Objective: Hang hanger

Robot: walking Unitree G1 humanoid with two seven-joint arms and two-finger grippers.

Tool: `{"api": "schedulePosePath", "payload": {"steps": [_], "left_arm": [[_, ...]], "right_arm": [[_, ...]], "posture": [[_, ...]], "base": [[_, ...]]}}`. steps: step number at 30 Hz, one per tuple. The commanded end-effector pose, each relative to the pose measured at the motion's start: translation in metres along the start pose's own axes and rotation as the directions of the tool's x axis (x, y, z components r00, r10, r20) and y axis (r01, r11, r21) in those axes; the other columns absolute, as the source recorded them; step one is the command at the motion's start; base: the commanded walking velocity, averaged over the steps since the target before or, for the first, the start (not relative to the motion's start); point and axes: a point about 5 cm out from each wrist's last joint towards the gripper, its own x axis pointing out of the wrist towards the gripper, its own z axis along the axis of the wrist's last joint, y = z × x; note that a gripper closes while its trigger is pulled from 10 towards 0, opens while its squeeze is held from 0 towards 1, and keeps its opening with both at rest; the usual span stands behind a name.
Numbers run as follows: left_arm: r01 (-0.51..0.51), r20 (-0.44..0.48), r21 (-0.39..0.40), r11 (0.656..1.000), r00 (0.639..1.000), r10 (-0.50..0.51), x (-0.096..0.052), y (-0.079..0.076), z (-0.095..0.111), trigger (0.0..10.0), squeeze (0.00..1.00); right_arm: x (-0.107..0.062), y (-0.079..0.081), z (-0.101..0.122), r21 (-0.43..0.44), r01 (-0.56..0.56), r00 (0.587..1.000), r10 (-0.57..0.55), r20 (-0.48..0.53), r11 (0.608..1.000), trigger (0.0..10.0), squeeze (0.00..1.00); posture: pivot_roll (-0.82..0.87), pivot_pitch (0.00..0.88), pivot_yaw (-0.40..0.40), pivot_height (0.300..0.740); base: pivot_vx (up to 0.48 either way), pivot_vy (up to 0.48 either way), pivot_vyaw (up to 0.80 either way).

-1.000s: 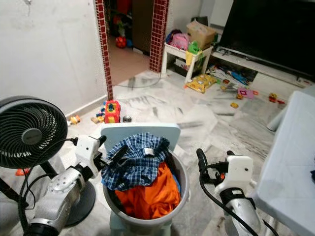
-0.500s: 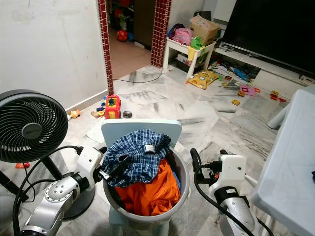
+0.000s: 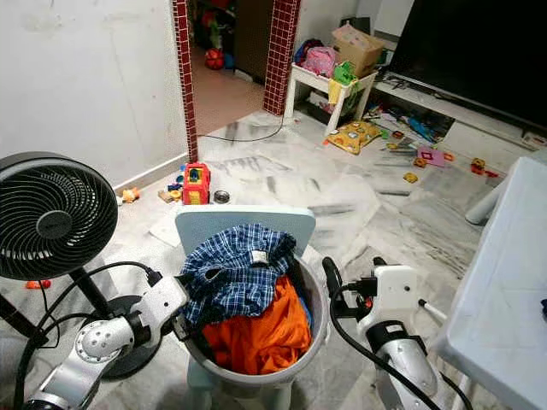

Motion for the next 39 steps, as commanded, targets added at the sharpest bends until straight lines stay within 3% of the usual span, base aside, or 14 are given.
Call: {"api": "schedulePosePath", "payload": {"steps": [1, 5, 12, 27, 28, 29, 30, 31, 33, 35, 39], "left_arm": [[-0.04, 0.012, 0.024, 0.999, 0.999, 0.04, 0.001, 0.014, 0.005, 10.0, 0.0], [-0.057, 0.018, 0.035, 0.998, 0.998, 0.057, 0.001, 0.027, 0.01, 10.0, 0.0], [-0.074, 0.03, 0.034, 0.997, 0.997, 0.073, 0.005, 0.035, 0.014, 10.0, 0.0], [0.042, 0.013, 0.028, 0.999, 0.999, -0.043, 0.024, 0.033, 0.019, 10.0, 0.0], [0.057, 0.009, 0.029, 0.998, 0.998, -0.058, 0.024, 0.032, 0.019, 6.1, 0.0], [0.057, 0.009, 0.029, 0.998, 0.998, -0.058, 0.024, 0.032, 0.019, 6.1, 0.0], [0.097, -0.002, 0.03, 0.995, 0.995, -0.097, 0.025, 0.03, 0.017, 4.4, 0.0], [0.127, -0.011, 0.036, 0.991, 0.992, -0.127, 0.025, 0.028, 0.015, 1.4, 0.0], [0.143, -0.019, 0.042, 0.989, 0.99, -0.142, 0.025, 0.027, 0.014, 1.4, 0.0], [0.186, -0.031, 0.034, 0.982, 0.982, -0.185, 0.024, 0.024, 0.011, 0.0, 0.0], [0.215, -0.044, 0.045, 0.976, 0.976, -0.213, 0.024, 0.022, 0.008, 0.0, 0.0]], "right_arm": [[-0.002, -0.003, -0.002, -0.012, 0.009, 1.0, -0.009, -0.02, 1.0, 10.0, 0.0], [-0.002, -0.002, -0.003, -0.011, 0.007, 1.0, -0.008, -0.022, 1.0, 10.0, 0.0], [0.001, 0.0, -0.002, -0.007, 0.002, 1.0, -0.002, -0.018, 1.0, 10.0, 0.0], [-0.005, 0.001, -0.004, -0.003, 0.013, 1.0, -0.013, -0.028, 1.0, 10.0, 0.0], [-0.005, 0.001, -0.004, -0.002, 0.013, 1.0, -0.013, -0.028, 1.0, 10.0, 0.0], [-0.005, 0.001, -0.004, -0.002, 0.013, 1.0, -0.013, -0.028, 1.0, 10.0, 0.0], [-0.006, 0.001, -0.004, -0.003, 0.015, 0.999, -0.015, -0.029, 1.0, 10.0, 0.0], [-0.007, 0.001, -0.004, -0.003, 0.018, 0.999, -0.018, -0.03, 1.0, 10.0, 0.0], [-0.007, 0.0, -0.004, -0.003, 0.02, 0.999, -0.02, -0.03, 1.0, 10.0, 0.0], [-0.007, 0.0, -0.004, -0.004, 0.021, 0.999, -0.021, -0.031, 1.0, 10.0, 0.0], [-0.007, 0.0, -0.004, -0.005, 0.02, 0.999, -0.02, -0.031, 1.0, 10.0, 0.0]], "posture": [[0.14, 0.0, -0.119, 0.74], [0.14, 0.0, -0.119, 0.74], [0.14, 0.0, -0.116, 0.74], [0.11, 0.0, -0.097, 0.74], [0.1, 0.0, -0.095, 0.74], [0.1, 0.0, -0.095, 0.74], [0.1, 0.0, -0.094, 0.74], [0.1, 0.0, -0.094, 0.74], [0.1, 0.0, -0.094, 0.74], [0.1, 0.0, -0.093, 0.74], [0.1, 0.0, -0.094, 0.74]], "base": [[0.0, 0.0, 0.0], [0.0, 0.0, 0.0], [0.0, 0.0, 0.0], [0.0, 0.0, 0.0], [0.0, 0.0, 0.0], [0.0, 0.0, 0.0], [0.0, 0.0, 0.0], [0.0, 0.0, 0.0], [0.0, 0.0, 0.0], [0.0, 0.0, 0.0], [0.0, 0.0, 0.0]]}}
